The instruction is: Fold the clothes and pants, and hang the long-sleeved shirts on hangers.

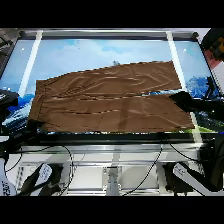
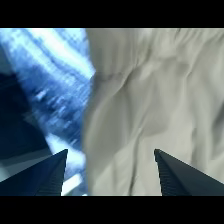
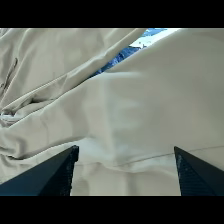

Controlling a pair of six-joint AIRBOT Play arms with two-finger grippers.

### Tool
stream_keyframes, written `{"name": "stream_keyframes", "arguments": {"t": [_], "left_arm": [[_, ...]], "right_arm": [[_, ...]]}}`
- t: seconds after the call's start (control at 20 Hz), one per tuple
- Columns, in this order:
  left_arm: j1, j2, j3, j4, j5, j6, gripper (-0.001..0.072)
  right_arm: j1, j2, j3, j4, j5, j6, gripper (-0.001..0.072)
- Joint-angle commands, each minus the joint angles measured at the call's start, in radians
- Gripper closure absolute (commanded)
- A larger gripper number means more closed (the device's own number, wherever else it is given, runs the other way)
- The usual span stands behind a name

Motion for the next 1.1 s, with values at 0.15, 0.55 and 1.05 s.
{"name": "stream_keyframes", "arguments": {"t": [0.15,0.55,1.05], "left_arm": [[0.001,-0.078,0.0,-0.124,0.202,0.13,0.0099],[0.0,-0.111,0.018,-0.151,0.253,0.187,0.0139],[-0.007,-0.111,0.039,-0.191,0.256,0.262,0.0302]], "right_arm": [[0.004,0.001,0.006,0.004,0.024,0.001,0.0019],[0.004,0.001,0.006,0.011,0.024,0.027,0.002],[0.004,0.001,0.006,0.044,0.023,0.026,0.002]]}}
